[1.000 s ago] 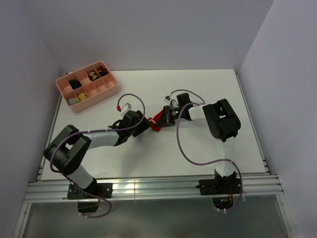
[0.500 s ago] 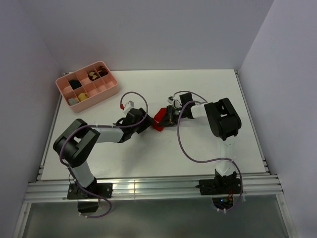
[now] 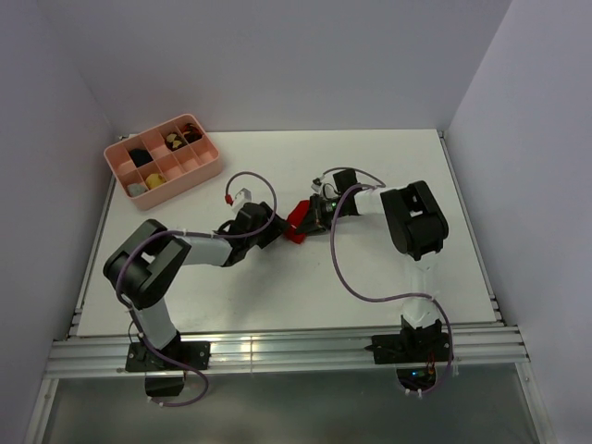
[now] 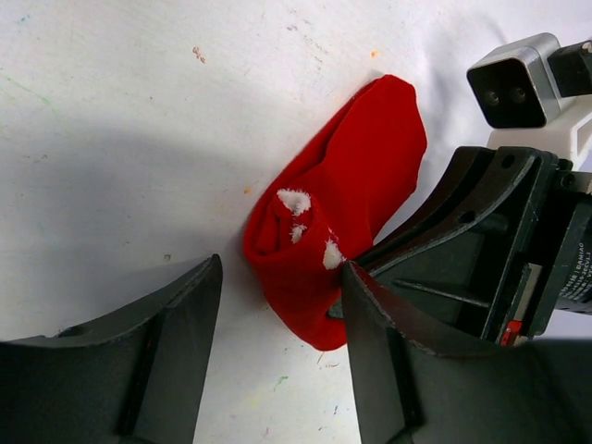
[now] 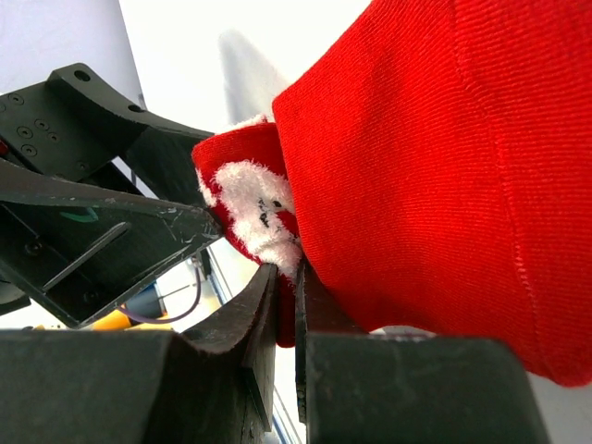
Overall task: Roll the socks
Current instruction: Roll the sock at the center of the board.
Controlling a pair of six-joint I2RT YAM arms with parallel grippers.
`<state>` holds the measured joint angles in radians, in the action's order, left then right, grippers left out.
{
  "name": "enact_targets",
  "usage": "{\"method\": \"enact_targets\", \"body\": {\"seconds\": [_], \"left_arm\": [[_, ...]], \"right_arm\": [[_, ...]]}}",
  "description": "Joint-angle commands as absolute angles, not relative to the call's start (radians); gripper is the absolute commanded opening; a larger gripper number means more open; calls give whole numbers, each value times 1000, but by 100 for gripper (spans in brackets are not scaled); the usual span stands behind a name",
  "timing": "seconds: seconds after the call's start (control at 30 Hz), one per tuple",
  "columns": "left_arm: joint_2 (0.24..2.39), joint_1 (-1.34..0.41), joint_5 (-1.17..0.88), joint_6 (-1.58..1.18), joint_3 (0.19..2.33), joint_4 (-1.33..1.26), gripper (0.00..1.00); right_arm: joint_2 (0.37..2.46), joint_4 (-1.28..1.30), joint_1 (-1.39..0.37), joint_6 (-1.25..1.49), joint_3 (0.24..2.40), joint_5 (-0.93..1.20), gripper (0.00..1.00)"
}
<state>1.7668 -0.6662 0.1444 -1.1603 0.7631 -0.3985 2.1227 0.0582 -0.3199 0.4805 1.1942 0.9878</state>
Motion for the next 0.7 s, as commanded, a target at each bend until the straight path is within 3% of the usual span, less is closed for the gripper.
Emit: {"method": "enact_targets", "body": {"seconds": [0.0, 0.33, 0.47, 0.67], "left_arm": [[1799, -664, 156, -1172, 781, -374, 59], [1867, -664, 169, -1172, 810, -305, 39], [1871, -663, 161, -1152, 819, -273, 27], [1864, -664, 156, -1092, 891, -135, 17]], "right_arm": [[2158, 113, -319, 434, 1224, 891, 4], [2138, 127, -345, 399, 1232, 853, 10], [2074, 132, -362, 359, 1213, 789, 21], [1882, 3, -394, 330, 1056, 663, 36]]}}
